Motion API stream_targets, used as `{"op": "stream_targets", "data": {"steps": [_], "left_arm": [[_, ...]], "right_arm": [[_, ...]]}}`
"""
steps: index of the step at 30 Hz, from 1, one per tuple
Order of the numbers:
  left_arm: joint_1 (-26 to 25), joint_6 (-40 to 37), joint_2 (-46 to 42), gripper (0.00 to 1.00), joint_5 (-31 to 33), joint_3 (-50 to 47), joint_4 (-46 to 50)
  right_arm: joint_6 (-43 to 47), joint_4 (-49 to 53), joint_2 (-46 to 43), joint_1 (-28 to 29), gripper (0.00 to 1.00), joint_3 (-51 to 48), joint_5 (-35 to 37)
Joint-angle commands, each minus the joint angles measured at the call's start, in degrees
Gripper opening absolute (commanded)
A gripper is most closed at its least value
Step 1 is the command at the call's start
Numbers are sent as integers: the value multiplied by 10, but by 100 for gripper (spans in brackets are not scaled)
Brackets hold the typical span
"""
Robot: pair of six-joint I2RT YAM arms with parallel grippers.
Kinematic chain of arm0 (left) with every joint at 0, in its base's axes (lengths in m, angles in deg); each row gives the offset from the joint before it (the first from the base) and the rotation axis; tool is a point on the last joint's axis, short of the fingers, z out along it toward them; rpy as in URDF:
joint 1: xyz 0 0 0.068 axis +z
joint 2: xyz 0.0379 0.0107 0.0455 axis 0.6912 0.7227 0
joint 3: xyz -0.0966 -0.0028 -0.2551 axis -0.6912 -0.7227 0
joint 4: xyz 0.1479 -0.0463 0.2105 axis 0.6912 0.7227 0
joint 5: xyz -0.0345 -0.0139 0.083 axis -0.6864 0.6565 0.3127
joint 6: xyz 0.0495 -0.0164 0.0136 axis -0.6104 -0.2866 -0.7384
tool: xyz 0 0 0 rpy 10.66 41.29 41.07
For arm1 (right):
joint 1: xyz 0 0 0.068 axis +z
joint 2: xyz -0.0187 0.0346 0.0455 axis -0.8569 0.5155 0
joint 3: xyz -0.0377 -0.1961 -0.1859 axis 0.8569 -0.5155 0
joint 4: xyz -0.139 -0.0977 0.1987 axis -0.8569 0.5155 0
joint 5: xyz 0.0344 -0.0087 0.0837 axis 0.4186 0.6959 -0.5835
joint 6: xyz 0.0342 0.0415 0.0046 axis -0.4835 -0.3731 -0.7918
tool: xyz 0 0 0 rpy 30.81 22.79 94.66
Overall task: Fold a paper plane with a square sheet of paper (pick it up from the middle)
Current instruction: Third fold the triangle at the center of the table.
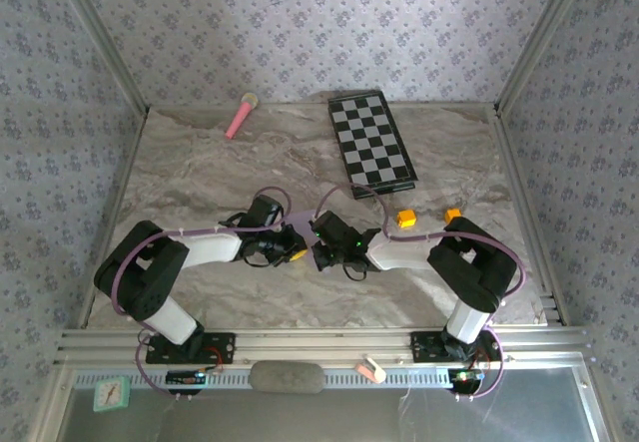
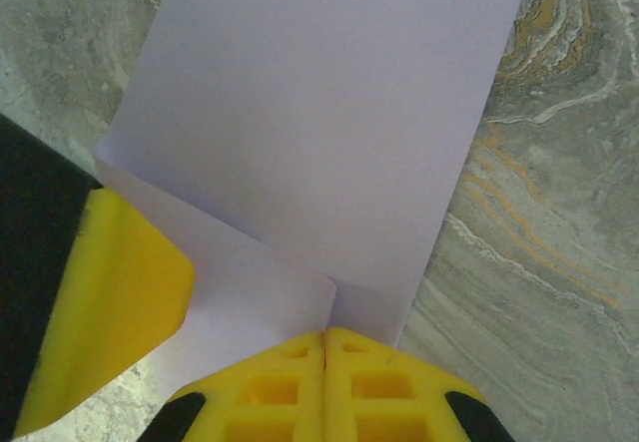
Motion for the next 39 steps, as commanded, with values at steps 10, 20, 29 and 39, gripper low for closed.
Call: {"op": "stream_targets", "data": {"steps": [10, 20, 29, 39], "left_arm": [[-2, -10, 19, 13, 13, 9, 12], [-3, -9, 25, 13, 19, 16, 32], [-3, -6, 33, 12, 21, 22, 43], [-2, -2, 37, 12, 22, 27, 52]], "right_arm": [[-8, 31, 11, -6, 0, 11, 3], [-10, 36, 1, -10, 0, 19, -14], [-17, 48, -29, -16, 9, 32, -31], [-54, 73, -103, -43, 30, 15, -62]]}}
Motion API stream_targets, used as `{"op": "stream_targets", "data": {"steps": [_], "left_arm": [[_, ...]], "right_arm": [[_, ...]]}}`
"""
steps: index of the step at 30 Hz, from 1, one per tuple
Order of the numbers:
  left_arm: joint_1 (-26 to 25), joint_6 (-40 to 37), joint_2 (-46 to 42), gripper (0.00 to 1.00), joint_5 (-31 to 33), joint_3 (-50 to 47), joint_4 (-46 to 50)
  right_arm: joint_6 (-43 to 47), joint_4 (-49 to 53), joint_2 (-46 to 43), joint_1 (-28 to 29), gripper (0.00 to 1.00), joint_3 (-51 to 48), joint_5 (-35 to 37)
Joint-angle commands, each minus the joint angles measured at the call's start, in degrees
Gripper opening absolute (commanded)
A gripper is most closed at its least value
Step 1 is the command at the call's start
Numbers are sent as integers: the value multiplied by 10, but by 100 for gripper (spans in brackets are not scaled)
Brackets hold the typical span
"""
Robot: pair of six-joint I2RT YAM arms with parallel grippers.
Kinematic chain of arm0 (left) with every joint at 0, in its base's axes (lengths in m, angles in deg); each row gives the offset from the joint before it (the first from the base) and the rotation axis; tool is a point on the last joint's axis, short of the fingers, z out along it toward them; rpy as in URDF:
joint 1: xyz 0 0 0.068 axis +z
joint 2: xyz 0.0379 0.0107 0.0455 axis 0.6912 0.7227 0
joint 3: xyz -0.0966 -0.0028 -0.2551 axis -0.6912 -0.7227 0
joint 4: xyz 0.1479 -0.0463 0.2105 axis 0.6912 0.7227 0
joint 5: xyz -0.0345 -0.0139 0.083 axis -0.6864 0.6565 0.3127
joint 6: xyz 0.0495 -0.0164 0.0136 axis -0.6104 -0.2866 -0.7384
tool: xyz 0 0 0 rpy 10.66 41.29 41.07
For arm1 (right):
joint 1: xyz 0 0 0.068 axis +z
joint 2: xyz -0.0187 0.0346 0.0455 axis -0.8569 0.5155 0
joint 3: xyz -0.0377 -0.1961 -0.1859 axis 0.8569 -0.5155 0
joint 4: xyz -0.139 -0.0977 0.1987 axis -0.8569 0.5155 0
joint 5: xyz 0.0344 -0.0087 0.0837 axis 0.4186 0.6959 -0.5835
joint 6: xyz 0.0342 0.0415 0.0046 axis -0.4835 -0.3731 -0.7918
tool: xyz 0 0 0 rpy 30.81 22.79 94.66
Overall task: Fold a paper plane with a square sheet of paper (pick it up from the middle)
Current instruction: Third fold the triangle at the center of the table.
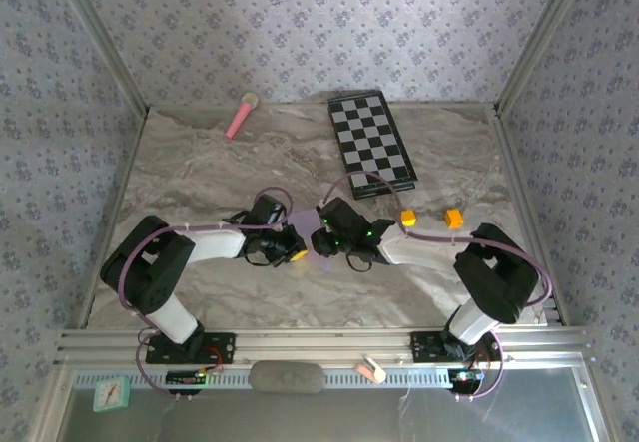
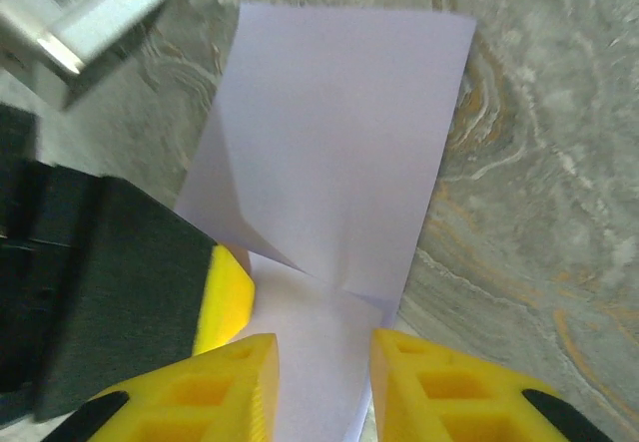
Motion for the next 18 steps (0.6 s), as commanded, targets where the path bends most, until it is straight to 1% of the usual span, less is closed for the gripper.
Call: {"op": "stream_targets", "data": {"steps": [1, 4, 8, 10, 13, 18], "left_arm": [[-3, -3, 13, 12, 12, 9, 25], [-3, -3, 11, 12, 9, 11, 22], [-3, -3, 11, 12, 9, 14, 22], [-3, -1, 13, 12, 10, 15, 23], [-3, 0, 16, 12, 9, 15, 21], [-3, 1, 19, 12, 7, 15, 22]], "right_arm": [[-22, 19, -28, -14, 30, -10, -45], [-24, -11, -33, -20, 27, -31, -114], [-20, -25, -21, -18, 19, -37, -172], [-19, -28, -11, -15, 15, -39, -189], [-17, -28, 2, -8, 12, -38, -203], [-16, -16, 30, -3, 10, -26, -204]]}}
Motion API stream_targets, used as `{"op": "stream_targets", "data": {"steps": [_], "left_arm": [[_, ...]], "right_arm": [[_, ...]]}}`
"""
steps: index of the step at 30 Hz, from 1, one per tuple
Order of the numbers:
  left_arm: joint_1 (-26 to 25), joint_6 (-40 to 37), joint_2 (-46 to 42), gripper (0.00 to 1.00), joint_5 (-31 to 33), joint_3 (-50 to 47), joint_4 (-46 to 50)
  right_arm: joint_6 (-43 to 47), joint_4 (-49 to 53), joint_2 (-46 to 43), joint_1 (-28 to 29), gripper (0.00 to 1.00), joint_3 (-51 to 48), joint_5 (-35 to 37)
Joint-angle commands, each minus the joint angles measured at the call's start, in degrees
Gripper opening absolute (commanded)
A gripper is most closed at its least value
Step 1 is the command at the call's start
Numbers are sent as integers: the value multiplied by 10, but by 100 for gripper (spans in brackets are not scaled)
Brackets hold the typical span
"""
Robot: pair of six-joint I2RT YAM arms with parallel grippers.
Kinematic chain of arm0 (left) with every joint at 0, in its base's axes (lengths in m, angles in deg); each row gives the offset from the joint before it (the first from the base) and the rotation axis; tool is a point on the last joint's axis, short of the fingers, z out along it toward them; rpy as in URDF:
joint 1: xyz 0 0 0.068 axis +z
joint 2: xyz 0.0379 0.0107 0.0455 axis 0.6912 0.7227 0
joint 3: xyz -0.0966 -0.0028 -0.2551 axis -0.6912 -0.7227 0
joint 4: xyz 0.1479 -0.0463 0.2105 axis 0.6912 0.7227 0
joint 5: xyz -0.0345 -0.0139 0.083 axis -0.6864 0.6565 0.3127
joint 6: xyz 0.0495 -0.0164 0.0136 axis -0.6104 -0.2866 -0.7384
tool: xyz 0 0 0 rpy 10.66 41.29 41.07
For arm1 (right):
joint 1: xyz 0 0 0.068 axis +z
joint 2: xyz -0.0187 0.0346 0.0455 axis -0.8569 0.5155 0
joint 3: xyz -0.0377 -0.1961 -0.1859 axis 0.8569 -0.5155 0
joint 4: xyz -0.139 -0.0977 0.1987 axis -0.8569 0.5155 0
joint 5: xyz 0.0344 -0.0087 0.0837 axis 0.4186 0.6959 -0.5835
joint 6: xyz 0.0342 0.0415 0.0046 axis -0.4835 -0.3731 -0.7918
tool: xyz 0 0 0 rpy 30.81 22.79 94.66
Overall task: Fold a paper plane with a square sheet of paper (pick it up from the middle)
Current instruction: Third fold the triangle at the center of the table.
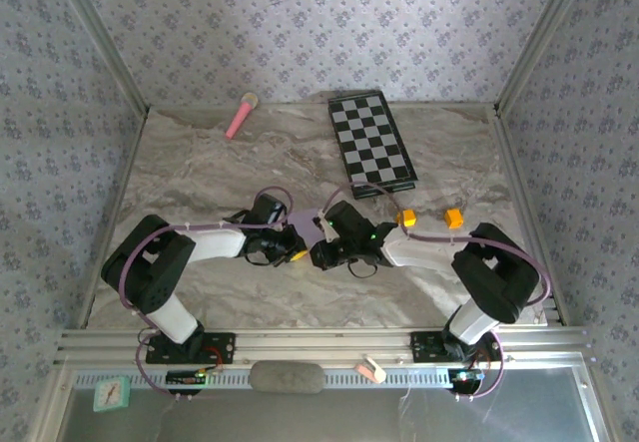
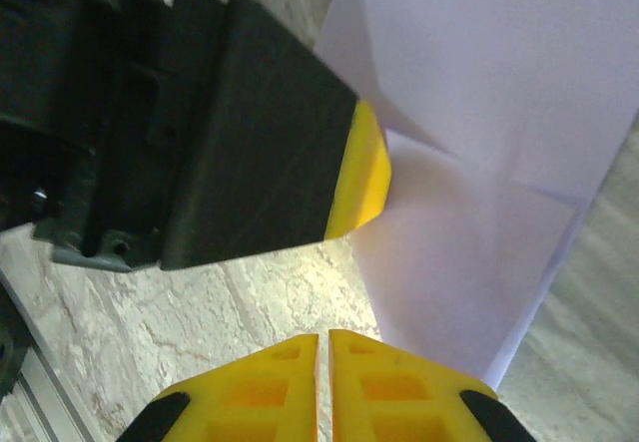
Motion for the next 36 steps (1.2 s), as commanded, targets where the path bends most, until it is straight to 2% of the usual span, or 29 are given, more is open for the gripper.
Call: {"op": "stream_targets", "data": {"steps": [1, 19, 36], "left_arm": [[-3, 0, 15, 12, 7, 11, 18], [-2, 0, 15, 12, 7, 10, 21], [1, -13, 10, 12, 3, 23, 26]], "right_arm": [[-1, 9, 20, 2, 10, 10, -17], [-5, 52, 55, 0, 9, 26, 38], [-11, 66, 66, -4, 8, 27, 52]]}}
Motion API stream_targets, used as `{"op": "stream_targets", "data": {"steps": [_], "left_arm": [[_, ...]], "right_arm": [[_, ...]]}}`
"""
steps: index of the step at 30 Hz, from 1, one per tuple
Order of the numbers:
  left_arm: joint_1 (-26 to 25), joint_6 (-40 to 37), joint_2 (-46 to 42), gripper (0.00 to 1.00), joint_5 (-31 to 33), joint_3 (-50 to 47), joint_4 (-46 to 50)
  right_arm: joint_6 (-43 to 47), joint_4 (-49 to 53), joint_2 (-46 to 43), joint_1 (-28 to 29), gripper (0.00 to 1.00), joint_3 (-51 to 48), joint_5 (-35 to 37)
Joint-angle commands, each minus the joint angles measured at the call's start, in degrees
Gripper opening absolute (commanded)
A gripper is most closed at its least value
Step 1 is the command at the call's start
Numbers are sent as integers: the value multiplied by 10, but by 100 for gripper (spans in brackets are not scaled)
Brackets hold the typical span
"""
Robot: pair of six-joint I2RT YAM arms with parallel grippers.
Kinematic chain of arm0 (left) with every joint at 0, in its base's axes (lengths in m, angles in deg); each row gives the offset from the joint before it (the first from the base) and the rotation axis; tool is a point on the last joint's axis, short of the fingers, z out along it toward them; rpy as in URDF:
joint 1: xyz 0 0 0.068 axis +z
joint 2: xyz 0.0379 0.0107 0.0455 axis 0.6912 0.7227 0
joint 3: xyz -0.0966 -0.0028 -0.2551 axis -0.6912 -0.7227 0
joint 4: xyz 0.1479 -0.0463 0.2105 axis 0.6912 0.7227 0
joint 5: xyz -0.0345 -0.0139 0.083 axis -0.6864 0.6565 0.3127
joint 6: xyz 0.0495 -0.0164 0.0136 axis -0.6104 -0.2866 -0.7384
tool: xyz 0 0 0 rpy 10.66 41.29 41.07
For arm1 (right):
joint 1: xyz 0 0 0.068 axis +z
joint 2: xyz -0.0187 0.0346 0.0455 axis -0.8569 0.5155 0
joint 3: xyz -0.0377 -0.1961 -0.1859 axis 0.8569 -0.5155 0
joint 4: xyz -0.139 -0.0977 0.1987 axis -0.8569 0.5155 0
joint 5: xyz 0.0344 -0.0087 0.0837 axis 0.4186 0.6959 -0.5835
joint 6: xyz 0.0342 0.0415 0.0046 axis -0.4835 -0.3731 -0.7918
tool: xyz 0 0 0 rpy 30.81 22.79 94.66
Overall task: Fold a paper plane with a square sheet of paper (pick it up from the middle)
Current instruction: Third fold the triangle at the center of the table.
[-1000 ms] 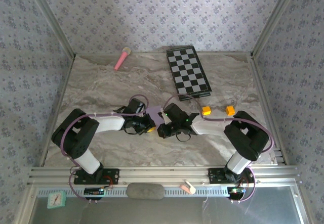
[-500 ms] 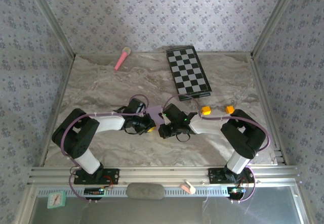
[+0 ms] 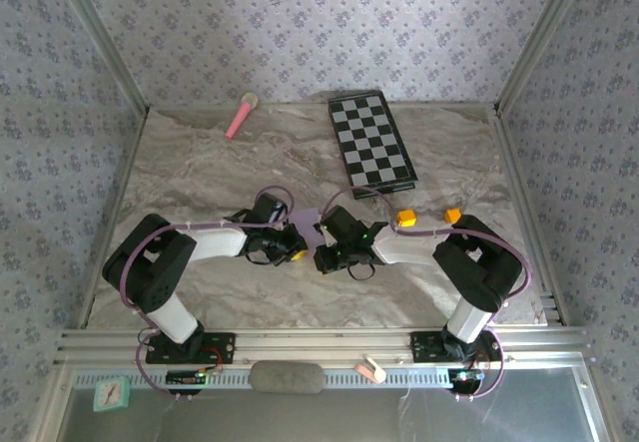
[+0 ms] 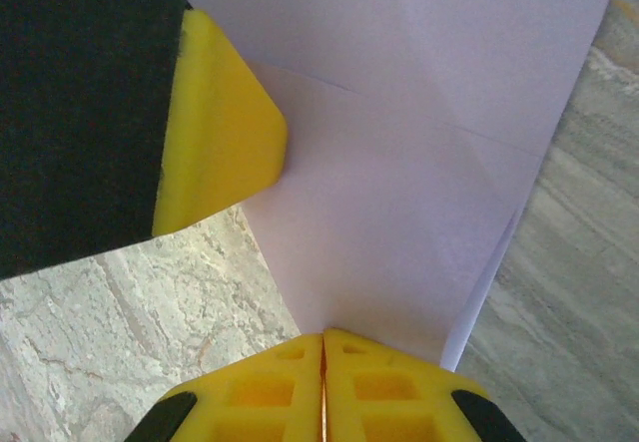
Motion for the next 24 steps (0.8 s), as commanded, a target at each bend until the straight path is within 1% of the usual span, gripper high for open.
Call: {"op": "stream_targets", "data": {"steps": [1, 8, 11, 16, 24], "left_arm": [[1, -14, 1, 12, 2, 17, 21], [2, -53, -55, 15, 1, 14, 18], [1, -64, -63, 15, -3, 2, 15], [-6, -63, -51, 15, -17, -14, -10], [-7, -74, -17, 14, -18, 12, -18]], "right_arm": [[-9, 33, 13, -4, 8, 12, 16], [-16, 37, 14, -9, 7, 11, 12], [-19, 35, 15, -11, 7, 9, 10], [-22, 34, 16, -12, 7, 9, 7], [-22, 35, 18, -13, 7, 12, 3]]}}
